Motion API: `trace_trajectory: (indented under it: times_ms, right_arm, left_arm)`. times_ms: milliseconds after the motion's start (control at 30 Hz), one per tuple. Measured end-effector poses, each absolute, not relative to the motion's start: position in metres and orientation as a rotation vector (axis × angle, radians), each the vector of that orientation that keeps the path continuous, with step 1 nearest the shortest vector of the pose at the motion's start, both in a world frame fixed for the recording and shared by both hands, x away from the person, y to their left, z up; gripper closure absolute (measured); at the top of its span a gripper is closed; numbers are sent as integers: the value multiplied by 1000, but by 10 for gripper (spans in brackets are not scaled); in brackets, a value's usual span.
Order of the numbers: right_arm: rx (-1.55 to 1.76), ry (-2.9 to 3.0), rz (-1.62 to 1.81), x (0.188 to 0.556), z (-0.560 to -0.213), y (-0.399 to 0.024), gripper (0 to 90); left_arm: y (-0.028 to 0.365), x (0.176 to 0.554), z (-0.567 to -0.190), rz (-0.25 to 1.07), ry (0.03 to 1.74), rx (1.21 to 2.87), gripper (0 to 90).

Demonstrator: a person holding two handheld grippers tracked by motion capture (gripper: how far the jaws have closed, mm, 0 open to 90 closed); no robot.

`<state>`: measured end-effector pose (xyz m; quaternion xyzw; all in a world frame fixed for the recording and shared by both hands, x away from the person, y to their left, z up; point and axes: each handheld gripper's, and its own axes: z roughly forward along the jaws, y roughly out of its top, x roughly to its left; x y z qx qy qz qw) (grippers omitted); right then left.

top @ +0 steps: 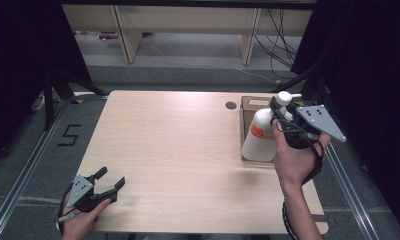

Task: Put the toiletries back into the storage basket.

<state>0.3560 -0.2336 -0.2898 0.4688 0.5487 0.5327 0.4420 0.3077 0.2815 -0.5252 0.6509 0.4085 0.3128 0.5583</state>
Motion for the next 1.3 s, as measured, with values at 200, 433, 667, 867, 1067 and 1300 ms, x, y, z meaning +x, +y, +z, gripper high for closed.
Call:
trace_trajectory:
  times_ms: [200, 433, 667, 867, 1067, 1300]
  right_arm:
    - [1165, 1339, 1320, 356, -289, -239, 634]
    - [1162, 1310, 1321, 355, -286, -244, 634]
    - [1163, 1296, 1320, 355, -282, -246, 634]
    - [1154, 1285, 1326, 357, -279, -246, 634]
    - [1135, 1273, 1330, 360, -277, -246, 634]
    - [1149, 1271, 1327, 365, -277, -247, 634]
  left_arm:
    - [282, 308, -525, 737, 964, 1536, 219]
    - [282, 308, -525, 736, 966, 1534, 219]
    - [282, 308, -525, 736, 965, 1535, 219]
    - [282, 308, -525, 736, 966, 1533, 219]
    - [282, 307, -525, 735, 965, 1531, 219]
    - [282, 308, -525, 734, 966, 1529, 219]
